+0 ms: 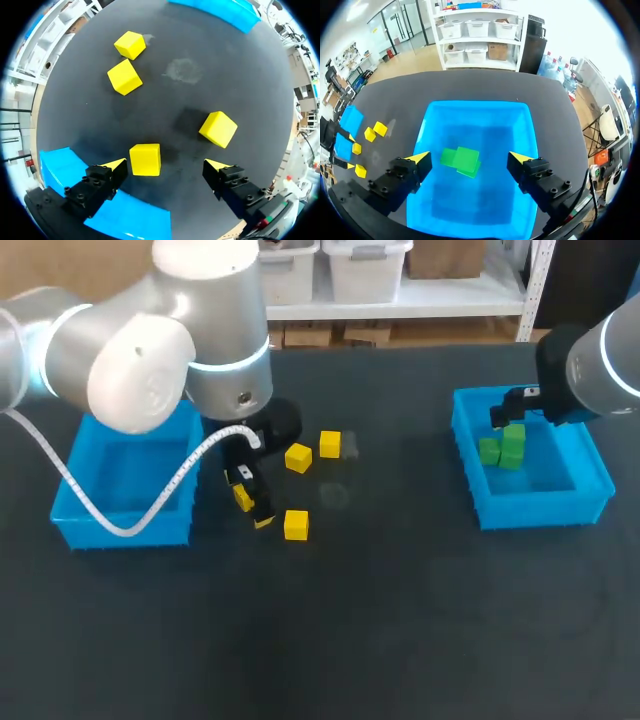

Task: Put the green cubes in the right bin and the yellow cubes in the left bin.

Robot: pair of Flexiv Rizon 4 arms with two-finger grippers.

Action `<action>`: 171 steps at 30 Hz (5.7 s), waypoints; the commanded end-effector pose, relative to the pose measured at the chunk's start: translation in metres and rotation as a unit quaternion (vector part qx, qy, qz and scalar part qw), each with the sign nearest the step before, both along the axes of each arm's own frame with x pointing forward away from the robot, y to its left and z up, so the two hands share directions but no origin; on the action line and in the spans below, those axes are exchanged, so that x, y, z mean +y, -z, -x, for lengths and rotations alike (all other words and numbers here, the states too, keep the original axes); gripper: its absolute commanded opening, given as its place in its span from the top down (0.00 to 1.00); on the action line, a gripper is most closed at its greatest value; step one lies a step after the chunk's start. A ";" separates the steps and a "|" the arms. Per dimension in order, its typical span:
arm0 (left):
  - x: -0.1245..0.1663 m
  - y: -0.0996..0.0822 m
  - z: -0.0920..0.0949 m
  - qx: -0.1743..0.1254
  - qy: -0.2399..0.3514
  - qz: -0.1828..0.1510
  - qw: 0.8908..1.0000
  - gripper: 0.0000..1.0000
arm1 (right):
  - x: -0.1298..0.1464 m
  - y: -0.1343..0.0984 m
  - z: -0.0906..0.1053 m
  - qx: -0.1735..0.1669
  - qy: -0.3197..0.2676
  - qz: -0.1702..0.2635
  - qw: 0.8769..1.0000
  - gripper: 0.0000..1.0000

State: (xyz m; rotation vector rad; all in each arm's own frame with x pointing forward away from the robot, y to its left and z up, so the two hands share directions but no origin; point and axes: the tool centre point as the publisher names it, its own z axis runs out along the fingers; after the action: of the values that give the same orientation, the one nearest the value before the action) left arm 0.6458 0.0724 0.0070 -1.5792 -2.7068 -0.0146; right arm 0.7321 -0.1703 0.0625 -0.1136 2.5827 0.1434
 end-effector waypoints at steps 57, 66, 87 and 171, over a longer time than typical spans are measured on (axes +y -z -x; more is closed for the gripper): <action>0.103 -0.116 -0.099 -0.164 -0.252 0.106 0.948 1.00 | 0.000 0.000 0.002 -0.003 0.001 0.001 1.000 0.00; 0.141 -0.083 -0.069 -0.126 -0.289 0.051 0.948 1.00 | 0.000 0.000 0.002 -0.003 0.001 0.001 1.000 0.00; 0.111 -0.099 -0.072 -0.107 -0.231 0.067 0.965 0.00 | 0.000 0.000 0.002 -0.003 0.001 0.001 1.000 0.00; -0.070 0.015 -0.091 -0.077 -0.257 -0.017 0.963 1.00 | 0.000 0.000 0.002 -0.003 0.001 0.001 1.000 0.00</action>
State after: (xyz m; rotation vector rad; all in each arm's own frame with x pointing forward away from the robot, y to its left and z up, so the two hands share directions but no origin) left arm 0.7404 -0.0015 -0.0107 -0.8489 -3.1212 -0.1969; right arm 0.7320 -0.1702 0.0626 -0.1135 2.5827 0.1429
